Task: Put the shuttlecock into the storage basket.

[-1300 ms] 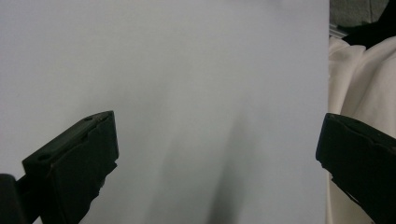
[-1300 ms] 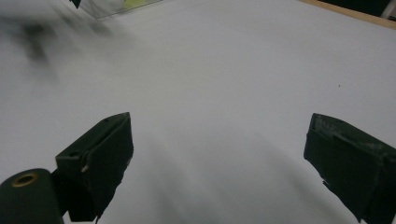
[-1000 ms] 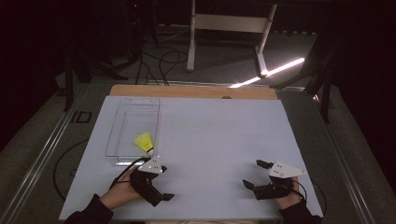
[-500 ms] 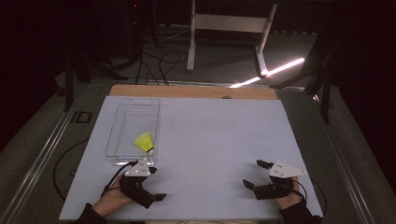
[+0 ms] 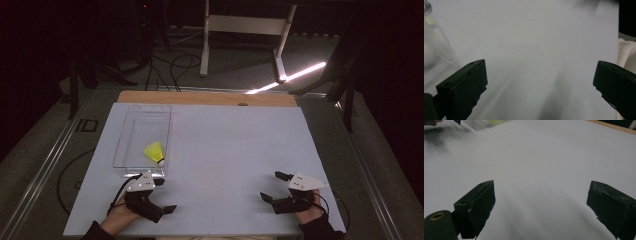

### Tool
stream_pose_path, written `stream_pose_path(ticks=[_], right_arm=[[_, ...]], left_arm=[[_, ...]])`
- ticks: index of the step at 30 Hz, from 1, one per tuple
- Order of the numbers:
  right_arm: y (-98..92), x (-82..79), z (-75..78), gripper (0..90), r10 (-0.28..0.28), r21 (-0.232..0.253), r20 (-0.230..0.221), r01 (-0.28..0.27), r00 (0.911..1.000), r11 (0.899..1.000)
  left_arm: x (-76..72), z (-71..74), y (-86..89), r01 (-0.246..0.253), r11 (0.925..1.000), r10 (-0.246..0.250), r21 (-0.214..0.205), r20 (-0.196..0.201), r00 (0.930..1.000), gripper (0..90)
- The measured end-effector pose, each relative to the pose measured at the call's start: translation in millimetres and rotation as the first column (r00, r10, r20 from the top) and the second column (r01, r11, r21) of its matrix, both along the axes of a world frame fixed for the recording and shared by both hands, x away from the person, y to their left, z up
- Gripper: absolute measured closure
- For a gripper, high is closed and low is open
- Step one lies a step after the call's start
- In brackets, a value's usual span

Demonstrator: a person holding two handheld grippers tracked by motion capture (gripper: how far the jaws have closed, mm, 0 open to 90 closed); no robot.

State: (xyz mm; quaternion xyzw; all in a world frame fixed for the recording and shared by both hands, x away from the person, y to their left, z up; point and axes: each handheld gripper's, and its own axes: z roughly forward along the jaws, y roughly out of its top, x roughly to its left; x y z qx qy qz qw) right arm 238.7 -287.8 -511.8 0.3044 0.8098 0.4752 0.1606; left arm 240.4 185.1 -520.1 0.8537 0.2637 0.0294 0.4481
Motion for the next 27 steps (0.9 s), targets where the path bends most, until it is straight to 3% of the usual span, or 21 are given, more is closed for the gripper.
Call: stream_pose_path(ticks=[10, 27], right_arm=[[1.0, 0.4, -1.1, 8.3, 0.004, 0.0, -0.004, -0.004, 1.0, 1.0], [1.2, 1.3, -2.8, 8.3, 0.004, -0.006, -0.013, -0.005, 0.9999, 1.0]], left_arm=[[-0.9, -1.9, 0.7, -0.049, 0.9988, 0.049, 0.0, 0.017, 0.9987, 0.1], [-0.7, -2.5, 0.8, -0.058, 0.9982, 0.059, -0.011, 0.022, 0.998, 0.1]])
